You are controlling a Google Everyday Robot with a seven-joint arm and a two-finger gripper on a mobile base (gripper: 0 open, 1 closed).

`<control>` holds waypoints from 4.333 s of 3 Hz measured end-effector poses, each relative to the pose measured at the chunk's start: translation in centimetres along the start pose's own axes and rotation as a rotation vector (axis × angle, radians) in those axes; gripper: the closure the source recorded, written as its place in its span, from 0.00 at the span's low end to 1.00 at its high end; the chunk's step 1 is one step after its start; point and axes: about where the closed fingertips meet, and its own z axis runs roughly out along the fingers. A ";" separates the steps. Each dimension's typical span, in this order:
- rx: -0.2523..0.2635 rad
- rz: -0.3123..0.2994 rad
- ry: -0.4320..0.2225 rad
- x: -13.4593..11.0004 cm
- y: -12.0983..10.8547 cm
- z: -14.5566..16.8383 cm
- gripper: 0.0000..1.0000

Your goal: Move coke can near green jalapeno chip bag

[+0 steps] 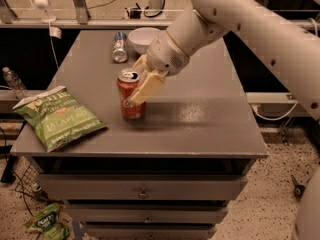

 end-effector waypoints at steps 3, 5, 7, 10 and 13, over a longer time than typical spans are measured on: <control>-0.105 -0.057 -0.018 -2.6 -1.1 4.8 1.00; -0.122 -0.119 -0.042 -5.4 -1.3 5.4 1.00; -0.144 -0.191 -0.060 -8.3 -1.1 6.4 1.00; -0.132 -0.144 -0.078 -5.5 -1.2 6.9 1.00; -0.134 -0.137 -0.080 -5.1 -1.2 7.3 0.60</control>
Offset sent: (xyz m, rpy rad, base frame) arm -0.0016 0.0815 -0.0223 0.0457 0.0698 0.1922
